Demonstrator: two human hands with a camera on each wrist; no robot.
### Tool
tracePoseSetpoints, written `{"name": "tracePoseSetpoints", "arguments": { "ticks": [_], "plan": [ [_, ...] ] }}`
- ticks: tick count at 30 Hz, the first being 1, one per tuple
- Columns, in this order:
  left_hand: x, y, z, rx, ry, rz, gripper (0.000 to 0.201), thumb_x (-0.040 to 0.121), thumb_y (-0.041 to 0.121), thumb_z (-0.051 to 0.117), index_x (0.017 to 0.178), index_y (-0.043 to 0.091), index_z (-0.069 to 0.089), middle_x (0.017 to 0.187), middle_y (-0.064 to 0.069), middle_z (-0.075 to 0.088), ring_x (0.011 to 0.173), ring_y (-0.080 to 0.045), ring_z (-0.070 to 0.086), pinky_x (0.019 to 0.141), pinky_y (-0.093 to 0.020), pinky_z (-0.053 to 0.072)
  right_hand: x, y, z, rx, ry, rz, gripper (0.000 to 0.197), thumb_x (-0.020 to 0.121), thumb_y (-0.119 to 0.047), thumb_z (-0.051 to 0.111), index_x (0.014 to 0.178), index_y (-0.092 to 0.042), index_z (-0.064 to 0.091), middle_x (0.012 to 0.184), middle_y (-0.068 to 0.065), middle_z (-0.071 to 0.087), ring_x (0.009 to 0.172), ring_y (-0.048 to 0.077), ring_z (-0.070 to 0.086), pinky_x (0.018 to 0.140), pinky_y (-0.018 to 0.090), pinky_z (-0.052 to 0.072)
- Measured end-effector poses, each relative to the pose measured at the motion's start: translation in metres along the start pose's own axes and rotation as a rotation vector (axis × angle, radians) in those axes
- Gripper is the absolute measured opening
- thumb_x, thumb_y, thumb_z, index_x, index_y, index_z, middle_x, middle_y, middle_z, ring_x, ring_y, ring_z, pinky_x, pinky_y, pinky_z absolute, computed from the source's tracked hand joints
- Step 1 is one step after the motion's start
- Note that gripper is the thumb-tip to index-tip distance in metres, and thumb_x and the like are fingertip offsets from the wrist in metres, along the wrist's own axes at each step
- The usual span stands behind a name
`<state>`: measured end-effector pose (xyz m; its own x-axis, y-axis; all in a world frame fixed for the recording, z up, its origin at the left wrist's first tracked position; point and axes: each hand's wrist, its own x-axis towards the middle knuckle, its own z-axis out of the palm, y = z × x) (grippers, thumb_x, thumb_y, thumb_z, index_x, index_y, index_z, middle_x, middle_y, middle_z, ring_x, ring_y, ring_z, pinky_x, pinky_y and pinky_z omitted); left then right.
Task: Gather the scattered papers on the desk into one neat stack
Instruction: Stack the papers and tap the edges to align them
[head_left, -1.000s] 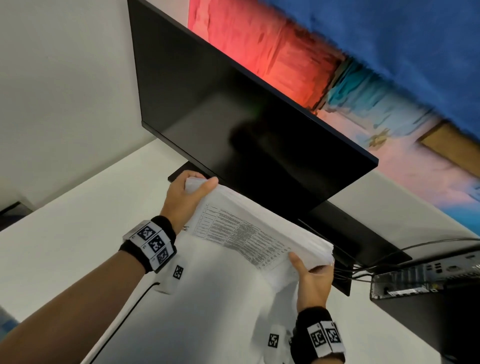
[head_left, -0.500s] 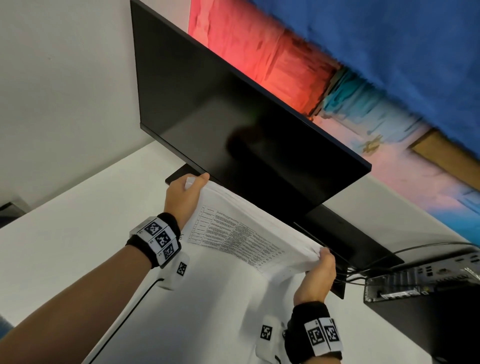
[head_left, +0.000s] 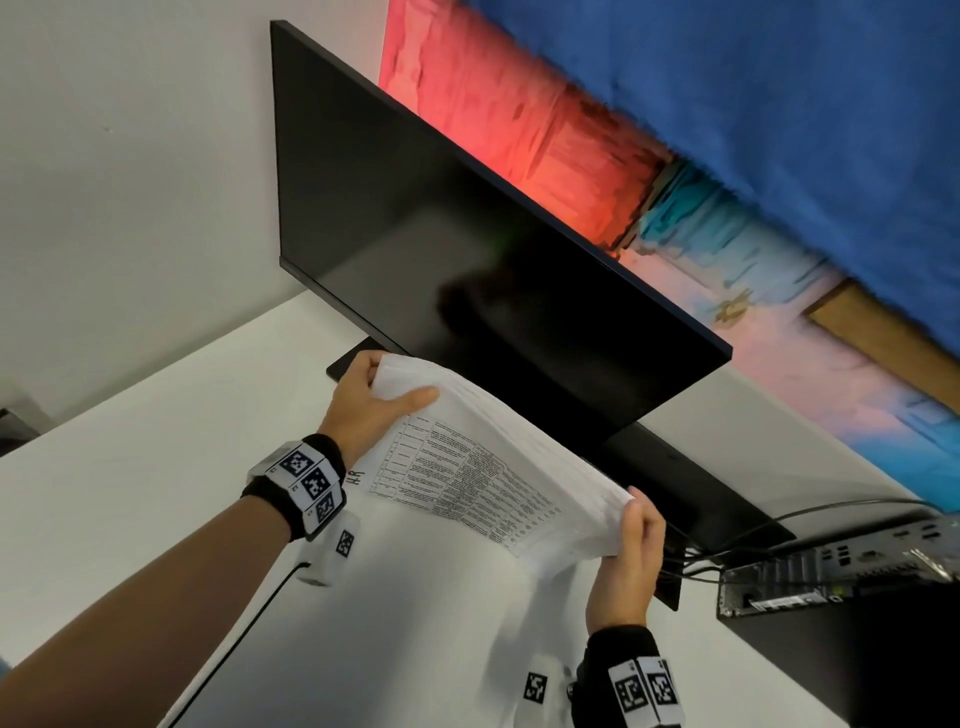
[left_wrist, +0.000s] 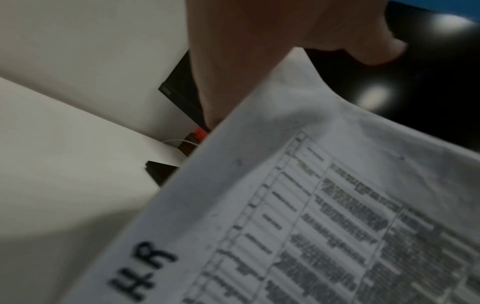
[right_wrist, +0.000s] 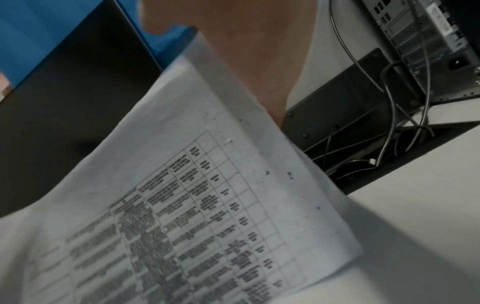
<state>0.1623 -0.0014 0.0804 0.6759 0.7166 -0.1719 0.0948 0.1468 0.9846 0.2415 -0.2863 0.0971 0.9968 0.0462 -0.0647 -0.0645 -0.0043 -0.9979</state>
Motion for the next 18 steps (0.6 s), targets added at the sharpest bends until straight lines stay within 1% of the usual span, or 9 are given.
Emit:
{"name": "tracePoseSetpoints", "arguments": {
  "ticks": [1,3,5,7,10,11,13,15,18],
  "plan": [
    [0.002,-0.007,-0.005,0.028,-0.035,-0.025,0.058,0.070,0.025,0.089,0.117,0.018,0.055,0.103,0.007,0.066,0.091,-0.009,0.066,0.074,-0.023,0.053,-0.001,0.005,-0.005,-0.026,-0.052,0.012,0.031,0.099,-0.018,0.056,0.130,-0.024,0.049,0.115,-0.001,0.060,0.102,0.014,0.061,0.078,0.020,0.055],
    [0.005,-0.022,-0.010,0.062,-0.093,-0.083,0.066,0.064,0.025,0.093,0.119,0.017,0.058,0.109,0.002,0.072,0.098,-0.016,0.070,0.082,-0.034,0.059,-0.002,0.014,-0.011,-0.114,-0.123,0.036,0.058,0.090,-0.004,0.067,0.139,-0.021,0.041,0.120,0.002,0.061,0.107,0.011,0.062,0.091,0.027,0.056],
    [0.003,-0.032,-0.007,0.054,-0.110,-0.093,0.058,0.066,0.023,0.092,0.117,0.016,0.065,0.110,-0.002,0.075,0.102,-0.022,0.072,0.090,-0.043,0.059,0.001,0.024,-0.011,-0.214,-0.155,0.082,0.079,0.078,-0.002,0.080,0.143,-0.020,0.039,0.123,0.001,0.062,0.112,0.013,0.062,0.098,0.035,0.052],
    [0.000,-0.035,0.002,0.026,-0.078,-0.067,0.049,0.073,0.019,0.087,0.117,0.012,0.067,0.110,-0.006,0.076,0.102,-0.024,0.073,0.091,-0.047,0.059,0.008,0.029,-0.009,-0.260,-0.124,0.130,0.071,0.079,-0.001,0.079,0.139,-0.015,0.044,0.123,0.005,0.063,0.115,0.021,0.062,0.094,0.035,0.052],
    [-0.003,-0.029,0.013,0.007,-0.072,-0.035,0.044,0.080,0.021,0.081,0.118,0.008,0.063,0.111,-0.009,0.074,0.101,-0.025,0.072,0.090,-0.049,0.059,0.021,0.021,-0.012,-0.224,-0.016,0.160,0.024,0.092,-0.003,0.065,0.114,-0.006,0.056,0.107,0.007,0.065,0.103,0.026,0.062,0.074,0.025,0.049],
    [-0.004,-0.026,0.014,0.012,-0.078,-0.020,0.043,0.081,0.022,0.081,0.117,0.009,0.063,0.110,-0.008,0.074,0.100,-0.024,0.072,0.089,-0.048,0.060,0.023,0.016,-0.015,-0.177,-0.003,0.143,0.024,0.093,-0.001,0.062,0.116,-0.007,0.057,0.107,0.006,0.065,0.100,0.023,0.063,0.073,0.022,0.047],
    [-0.004,-0.024,0.008,-0.013,-0.076,0.008,0.043,0.076,0.020,0.085,0.113,0.015,0.064,0.109,-0.005,0.074,0.099,-0.019,0.072,0.086,-0.039,0.061,0.025,0.013,-0.022,-0.073,-0.022,0.121,0.039,0.092,0.000,0.064,0.128,-0.012,0.055,0.114,0.004,0.067,0.102,0.018,0.064,0.076,0.024,0.049],
    [-0.008,-0.025,0.000,-0.024,-0.086,0.031,0.052,0.068,0.015,0.091,0.112,0.022,0.063,0.107,0.002,0.073,0.097,-0.012,0.070,0.082,-0.028,0.059,0.020,0.017,-0.024,-0.074,-0.054,0.149,0.047,0.087,-0.001,0.069,0.128,-0.020,0.056,0.115,0.002,0.067,0.105,0.018,0.063,0.078,0.027,0.048],
    [-0.012,-0.035,-0.001,-0.021,-0.146,-0.038,0.057,0.067,0.014,0.091,0.118,0.018,0.067,0.109,-0.001,0.076,0.101,-0.016,0.072,0.085,-0.030,0.060,0.011,0.035,-0.023,-0.187,-0.094,0.243,0.046,0.081,-0.004,0.075,0.124,-0.015,0.063,0.118,0.009,0.068,0.114,0.029,0.062,0.089,0.032,0.046]
  ]
}}
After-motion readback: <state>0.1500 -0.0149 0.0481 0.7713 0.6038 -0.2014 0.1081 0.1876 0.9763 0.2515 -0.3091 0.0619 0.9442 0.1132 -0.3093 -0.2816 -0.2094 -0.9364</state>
